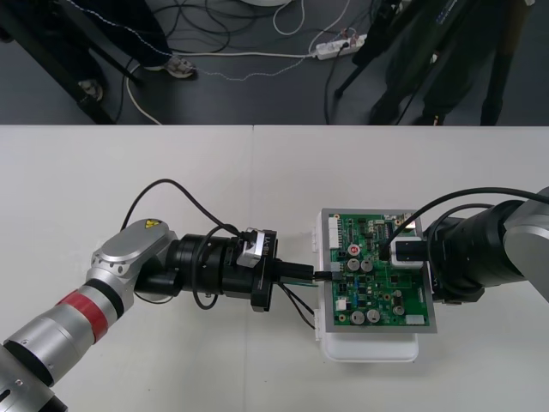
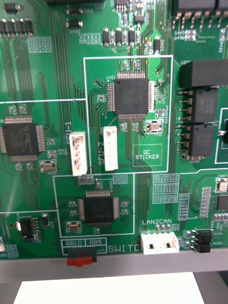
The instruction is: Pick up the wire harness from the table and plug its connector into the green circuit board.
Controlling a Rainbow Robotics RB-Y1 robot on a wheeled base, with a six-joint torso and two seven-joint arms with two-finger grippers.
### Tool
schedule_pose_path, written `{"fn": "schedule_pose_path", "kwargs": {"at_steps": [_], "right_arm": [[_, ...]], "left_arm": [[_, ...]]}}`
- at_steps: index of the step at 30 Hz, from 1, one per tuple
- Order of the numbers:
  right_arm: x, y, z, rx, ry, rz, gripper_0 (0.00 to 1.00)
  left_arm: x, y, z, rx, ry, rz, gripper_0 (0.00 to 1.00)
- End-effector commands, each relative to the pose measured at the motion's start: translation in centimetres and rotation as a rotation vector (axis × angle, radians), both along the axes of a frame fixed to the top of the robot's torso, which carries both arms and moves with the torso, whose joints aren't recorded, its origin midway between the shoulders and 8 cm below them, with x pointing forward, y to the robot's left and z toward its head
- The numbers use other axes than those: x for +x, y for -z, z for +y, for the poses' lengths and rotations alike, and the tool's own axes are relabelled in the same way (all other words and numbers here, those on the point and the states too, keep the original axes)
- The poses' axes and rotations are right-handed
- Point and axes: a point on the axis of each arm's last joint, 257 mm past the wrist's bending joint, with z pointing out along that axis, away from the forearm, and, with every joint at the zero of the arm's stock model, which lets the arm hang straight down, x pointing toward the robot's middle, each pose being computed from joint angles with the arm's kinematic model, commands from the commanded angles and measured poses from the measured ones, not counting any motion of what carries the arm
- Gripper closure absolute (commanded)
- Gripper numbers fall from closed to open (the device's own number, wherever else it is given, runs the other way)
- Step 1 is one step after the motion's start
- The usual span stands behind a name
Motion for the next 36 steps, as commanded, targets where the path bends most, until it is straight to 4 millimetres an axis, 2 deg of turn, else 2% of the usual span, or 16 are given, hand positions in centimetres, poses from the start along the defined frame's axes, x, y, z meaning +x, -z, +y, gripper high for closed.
{"fn": "schedule_pose_path", "kwargs": {"at_steps": [1,23,36], "right_arm": [[-0.2,-1.0,1.4,0.054,0.003,-0.01,0.0],[-0.3,-1.0,1.6,0.056,-0.007,-0.009,0.0],[-0.5,-1.0,1.8,0.06,-0.01,-0.006,0.0]], "left_arm": [[0.2,-0.2,-0.8,0.019,0.0,0.024,1.0],[-1.1,-2.7,-2.2,-0.034,0.051,-0.088,1.0],[-1.7,-2.1,-2.2,-0.033,0.056,-0.102,1.0]]}}
